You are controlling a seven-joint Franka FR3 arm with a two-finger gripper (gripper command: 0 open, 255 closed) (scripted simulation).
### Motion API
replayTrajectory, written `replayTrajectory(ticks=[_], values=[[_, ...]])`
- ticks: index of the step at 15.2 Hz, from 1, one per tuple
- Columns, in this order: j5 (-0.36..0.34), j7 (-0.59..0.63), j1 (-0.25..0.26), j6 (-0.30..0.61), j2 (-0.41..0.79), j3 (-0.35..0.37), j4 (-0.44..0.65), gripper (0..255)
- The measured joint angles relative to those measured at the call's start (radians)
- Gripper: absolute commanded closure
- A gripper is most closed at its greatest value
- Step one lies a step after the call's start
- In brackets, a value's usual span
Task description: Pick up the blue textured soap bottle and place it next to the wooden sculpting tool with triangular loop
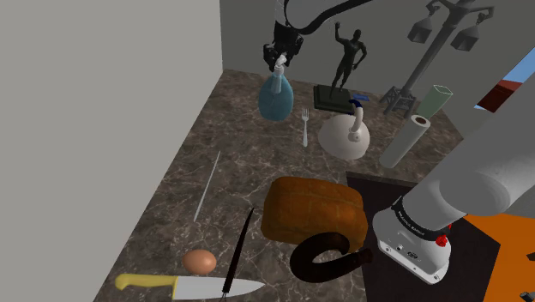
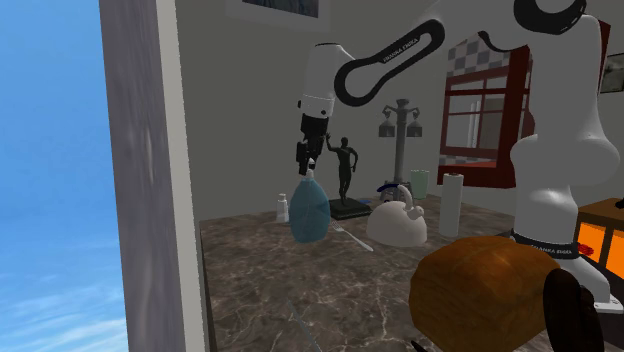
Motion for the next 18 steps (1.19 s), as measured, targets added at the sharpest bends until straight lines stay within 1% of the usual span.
replayTrajectory(ticks=[7, 18], values=[[0.016, -0.021, 0.002, -0.083, -0.030, 0.002, 0.054, 255], [0.036, -0.052, 0.004, -0.226, -0.059, 0.005, 0.170, 255]])
